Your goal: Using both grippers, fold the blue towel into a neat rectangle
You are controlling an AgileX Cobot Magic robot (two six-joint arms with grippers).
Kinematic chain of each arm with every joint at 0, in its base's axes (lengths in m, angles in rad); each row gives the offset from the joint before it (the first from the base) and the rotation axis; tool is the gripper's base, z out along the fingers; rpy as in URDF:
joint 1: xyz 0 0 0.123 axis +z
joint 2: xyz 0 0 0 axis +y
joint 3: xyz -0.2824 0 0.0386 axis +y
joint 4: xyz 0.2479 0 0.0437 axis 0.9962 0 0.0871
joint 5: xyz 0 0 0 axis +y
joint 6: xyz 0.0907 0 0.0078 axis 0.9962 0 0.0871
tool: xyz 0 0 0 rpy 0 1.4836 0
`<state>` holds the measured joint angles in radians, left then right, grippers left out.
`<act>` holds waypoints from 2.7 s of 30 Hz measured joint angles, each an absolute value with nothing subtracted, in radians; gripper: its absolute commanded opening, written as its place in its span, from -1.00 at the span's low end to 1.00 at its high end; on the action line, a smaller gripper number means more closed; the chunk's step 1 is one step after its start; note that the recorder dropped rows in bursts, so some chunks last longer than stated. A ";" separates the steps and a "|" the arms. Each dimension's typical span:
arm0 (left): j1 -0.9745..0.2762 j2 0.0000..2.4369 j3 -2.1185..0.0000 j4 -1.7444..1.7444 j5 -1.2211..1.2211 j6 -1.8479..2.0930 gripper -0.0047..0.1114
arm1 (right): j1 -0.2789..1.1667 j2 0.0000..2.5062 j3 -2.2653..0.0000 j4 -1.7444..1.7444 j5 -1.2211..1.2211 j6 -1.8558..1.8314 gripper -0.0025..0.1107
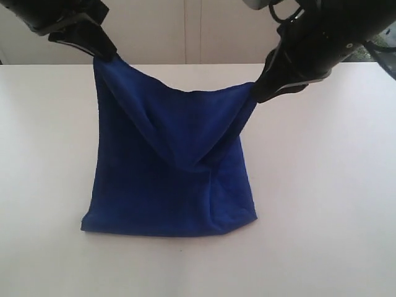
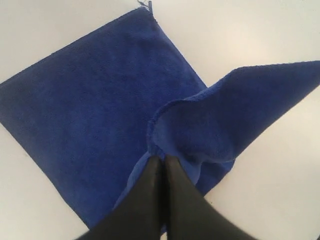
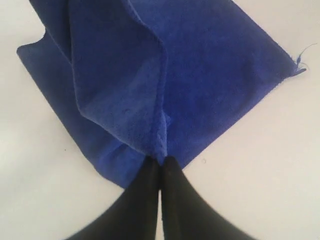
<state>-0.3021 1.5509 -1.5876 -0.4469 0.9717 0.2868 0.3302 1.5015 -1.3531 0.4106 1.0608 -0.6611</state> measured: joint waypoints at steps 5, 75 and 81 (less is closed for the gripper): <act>-0.302 1.446 -1.486 -0.447 0.980 0.287 -0.92 | 0.330 1.436 -1.353 0.387 1.161 -0.654 -0.96; -0.302 0.955 -0.893 -0.655 0.742 0.282 -0.92 | 0.330 1.137 -1.097 0.492 1.222 -0.590 -0.96; -0.302 0.959 -0.893 -0.659 0.745 0.289 -0.92 | 0.330 1.097 -1.139 0.490 1.222 -0.590 -0.96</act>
<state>-0.3021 0.9586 -0.8930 -0.6594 0.7452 0.2885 0.3302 1.0966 -1.1390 0.4900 1.2216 -0.5898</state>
